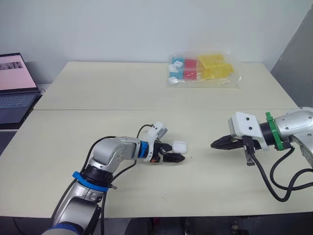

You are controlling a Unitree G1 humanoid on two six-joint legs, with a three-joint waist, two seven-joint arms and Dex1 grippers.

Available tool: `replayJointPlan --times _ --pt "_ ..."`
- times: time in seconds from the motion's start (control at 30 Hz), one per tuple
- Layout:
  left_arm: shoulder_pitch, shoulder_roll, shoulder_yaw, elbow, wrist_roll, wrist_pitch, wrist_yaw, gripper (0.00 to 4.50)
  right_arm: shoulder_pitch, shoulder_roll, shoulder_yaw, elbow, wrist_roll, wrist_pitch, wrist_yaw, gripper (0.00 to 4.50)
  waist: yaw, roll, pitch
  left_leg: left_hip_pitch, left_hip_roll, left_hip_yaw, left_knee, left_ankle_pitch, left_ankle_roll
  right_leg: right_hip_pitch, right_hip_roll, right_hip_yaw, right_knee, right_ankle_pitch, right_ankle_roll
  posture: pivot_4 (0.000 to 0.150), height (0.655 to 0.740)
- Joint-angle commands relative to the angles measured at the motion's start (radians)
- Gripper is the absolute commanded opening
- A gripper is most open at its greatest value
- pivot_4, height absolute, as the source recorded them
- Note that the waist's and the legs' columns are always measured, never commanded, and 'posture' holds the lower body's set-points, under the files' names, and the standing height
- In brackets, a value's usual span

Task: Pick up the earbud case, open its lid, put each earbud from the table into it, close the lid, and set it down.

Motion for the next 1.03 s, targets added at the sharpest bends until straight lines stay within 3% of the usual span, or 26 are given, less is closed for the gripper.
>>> replayJointPlan --times 0.03,0.1,0.2,0.53,0.6,0.67,0.93,1.03 --pt "0.066 0.143 -0.016 -0.025 0.109 -0.082 -0.009 4.47 -0.042 0.025 0.006 0.029 -0.006 -0.032 -0.011 0.00 -0.012 0.000 0.000 0.000 0.001 0.001 0.000 0.000 0.000 0.000 0.001 0.000 0.000 0.000 0.000 0.150 0.7400" --pt "0.090 0.202 -0.027 -0.060 0.148 -0.176 -0.036 4.50 -0.051 0.039 0.009 0.052 -0.012 -0.049 -0.017 0.17 -0.015 0.000 0.000 0.000 0.003 0.002 -0.001 0.000 0.000 -0.001 0.003 0.002 0.000 0.000 -0.001 0.150 0.7400" --pt "0.142 0.286 0.025 -0.147 0.187 -0.417 -0.117 4.50 -0.058 0.052 0.012 0.098 -0.028 -0.091 -0.011 0.85 -0.011 0.000 0.000 0.000 0.005 0.002 -0.002 0.000 0.000 -0.002 0.004 0.001 0.000 -0.001 -0.003 0.150 0.7400" --pt "0.333 0.444 0.352 -0.251 0.160 -0.713 -0.231 4.50 -0.027 0.026 -0.012 0.160 -0.042 -0.209 0.046 4.48 0.013 0.001 0.001 -0.009 0.006 0.003 -0.002 -0.002 -0.004 -0.007 0.003 -0.001 -0.006 0.000 -0.010 0.150 0.7400" --pt "0.370 0.447 0.415 -0.268 0.151 -0.719 -0.209 4.50 -0.007 0.022 -0.031 0.186 -0.063 -0.309 0.050 4.48 0.016 0.001 0.001 -0.009 0.007 0.003 -0.003 -0.003 -0.004 -0.007 0.003 -0.001 -0.007 0.000 -0.010 0.150 0.7400" --pt "0.419 0.477 0.455 -0.283 0.223 -0.762 -0.176 4.50 0.034 -0.001 -0.064 0.202 -0.053 -0.371 0.082 4.48 0.017 0.000 0.001 -0.010 0.007 0.003 -0.003 -0.003 -0.004 -0.007 0.003 -0.001 -0.008 0.000 -0.010 0.150 0.7400" --pt "0.503 0.534 0.523 -0.317 0.255 -0.817 -0.205 4.50 0.142 -0.063 -0.164 0.180 0.018 -0.369 0.126 4.48 0.020 0.000 0.001 -0.008 0.007 0.003 -0.011 -0.003 -0.004 -0.005 0.003 -0.002 -0.017 0.001 -0.009 0.150 0.7400" --pt "0.492 0.501 0.532 -0.321 0.191 -0.812 -0.226 4.50 0.146 -0.055 -0.164 0.180 0.009 -0.375 0.114 4.48 0.019 0.001 0.001 -0.008 0.008 0.004 -0.012 -0.003 -0.004 -0.005 0.004 -0.002 -0.016 0.001 -0.009 0.150 0.7400"
